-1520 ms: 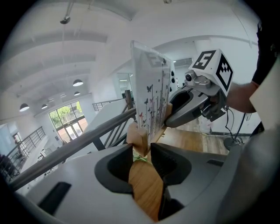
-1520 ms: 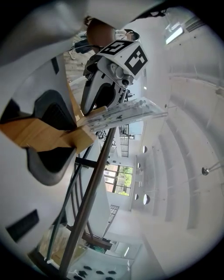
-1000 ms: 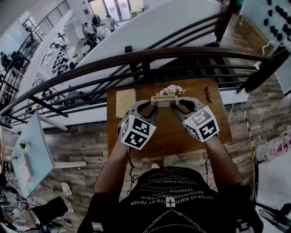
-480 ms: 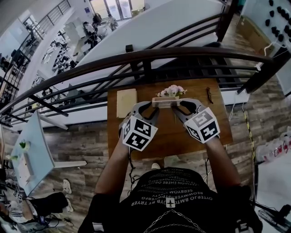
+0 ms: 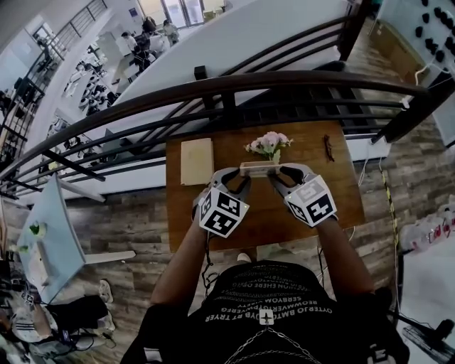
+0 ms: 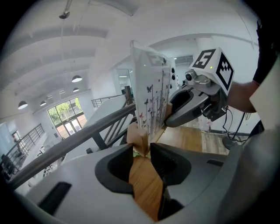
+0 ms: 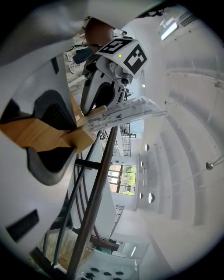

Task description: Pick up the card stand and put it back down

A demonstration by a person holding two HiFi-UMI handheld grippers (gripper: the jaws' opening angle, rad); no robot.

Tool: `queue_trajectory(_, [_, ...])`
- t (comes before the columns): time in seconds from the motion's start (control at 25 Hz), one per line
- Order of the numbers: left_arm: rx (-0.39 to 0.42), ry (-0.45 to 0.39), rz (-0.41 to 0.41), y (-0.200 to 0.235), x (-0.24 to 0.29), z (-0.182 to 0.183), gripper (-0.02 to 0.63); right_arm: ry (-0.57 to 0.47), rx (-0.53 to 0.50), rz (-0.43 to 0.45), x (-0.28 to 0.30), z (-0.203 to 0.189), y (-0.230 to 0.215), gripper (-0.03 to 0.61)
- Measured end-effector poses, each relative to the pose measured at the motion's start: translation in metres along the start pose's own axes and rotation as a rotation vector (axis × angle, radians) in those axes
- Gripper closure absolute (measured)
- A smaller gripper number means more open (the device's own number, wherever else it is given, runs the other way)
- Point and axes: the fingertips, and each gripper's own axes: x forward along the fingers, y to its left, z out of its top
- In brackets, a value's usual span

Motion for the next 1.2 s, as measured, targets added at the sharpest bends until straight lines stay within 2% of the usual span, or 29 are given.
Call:
queue_trajectory(0.32, [-0.042, 0.038, -0.054, -0.007, 0.036, -0.032, 0.471, 0.047, 0.033, 0.017, 0.026, -0.033, -0.009, 0.451])
queue_trajectory(0.76, [-0.105, 0.085, -0.072, -0.027, 0.08, -0.075, 0.471, 0.081, 0.076, 0.033, 0.055, -0.082, -0.019, 0.451])
queue_trajectory(1.2, [-0.174, 0.14, -0.093, -0.042, 0.125, -0.145, 0.472, 0.124, 0.098, 0.065, 0.104, -0.137, -0.015, 0.451])
